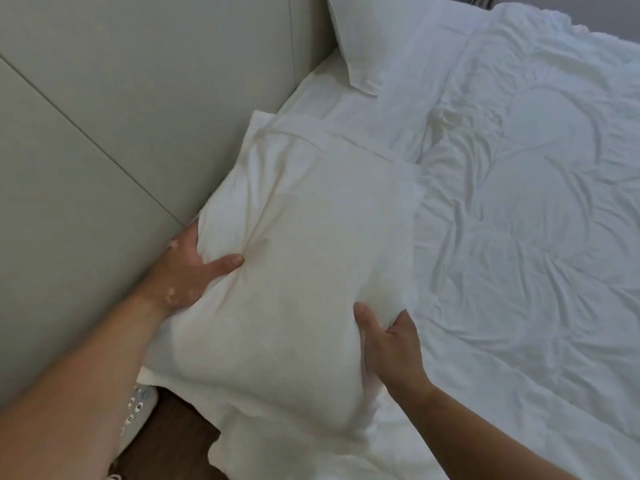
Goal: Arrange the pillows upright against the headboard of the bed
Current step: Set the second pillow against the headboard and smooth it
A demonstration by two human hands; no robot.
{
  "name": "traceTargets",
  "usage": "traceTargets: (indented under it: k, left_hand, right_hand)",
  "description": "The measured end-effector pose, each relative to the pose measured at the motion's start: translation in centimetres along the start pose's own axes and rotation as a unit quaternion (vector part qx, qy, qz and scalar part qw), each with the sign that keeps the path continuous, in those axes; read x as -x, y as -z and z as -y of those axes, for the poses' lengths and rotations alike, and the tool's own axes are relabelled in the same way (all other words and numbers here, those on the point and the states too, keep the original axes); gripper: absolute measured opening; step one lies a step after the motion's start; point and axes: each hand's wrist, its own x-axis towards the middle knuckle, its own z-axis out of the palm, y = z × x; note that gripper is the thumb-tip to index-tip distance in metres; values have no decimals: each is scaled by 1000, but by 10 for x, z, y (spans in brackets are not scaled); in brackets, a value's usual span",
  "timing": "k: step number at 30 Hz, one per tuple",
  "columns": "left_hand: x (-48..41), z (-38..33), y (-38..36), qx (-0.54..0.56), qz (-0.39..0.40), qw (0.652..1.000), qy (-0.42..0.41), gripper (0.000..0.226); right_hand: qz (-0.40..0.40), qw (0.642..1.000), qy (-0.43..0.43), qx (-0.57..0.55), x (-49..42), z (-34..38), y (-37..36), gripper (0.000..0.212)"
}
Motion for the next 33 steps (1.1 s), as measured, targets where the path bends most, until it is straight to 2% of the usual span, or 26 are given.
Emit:
traceTargets:
  k: [3,5,7,9,10,12,13,14,15,17,18,19,20,22,25,27,30,33]
  left_hand:
    - [-26,43,-4,-38,71,996,30,76]
    - [-32,69,-3,-33,104,992,64,74]
    - [-33,95,-2,-12,110,990,89,93]
    - [-34,116,-2,-3,108,988,113,114]
    - [-34,126,0,0,104,986,129,118]
    - [-35,132,-3,2,111,984,140,119]
    - [-35,134,-1,9,113,982,148,119]
    - [-35,136,-1,18,114,981,154,118]
    - [-34,138,-1,28,114,980,159,115]
    - [-32,144,-1,40,109,979,168,113]
    - [-31,148,-1,43,107,978,174,114]
    - [-32,151,0,41,107,977,183,115]
    - [-32,156,1,33,106,975,191,115]
    - [-31,167,2,13,117,972,204,111]
    - [-25,184,6,12,151,964,220,99]
    - [-17,196,6,23,167,958,232,94]
    - [-7,209,0,48,162,951,258,97]
    - [2,205,-12,49,112,961,250,100]
  right_hand:
    - [97,982,-75,143,-25,-22,-27,47]
    - [168,946,-103,258,-41,-24,-38,61]
    - [244,888,-129,367,-58,-11,-39,65]
    - [323,794,-140,495,-75,19,-39,54]
    - [354,731,-122,570,-86,40,-42,54]
    - [368,610,-17,702,-109,79,-50,59]
    - [361,565,55,740,-122,99,-64,63]
    - [349,545,118,754,-133,119,-80,64]
    - [343,541,169,749,-142,139,-99,60]
    - [348,573,268,692,-153,175,-142,42]
    - [356,597,316,646,-161,186,-163,39]
    - [366,607,350,612,-167,195,-184,45]
    - [379,599,371,600,-177,199,-202,58]
    - [412,552,368,625,-196,201,-232,83]
    - [460,502,300,667,-221,196,-261,112]
    - [449,463,266,717,-232,190,-273,127]
    - [411,404,249,779,-240,175,-280,137]
    - [405,388,272,782,-233,156,-279,125]
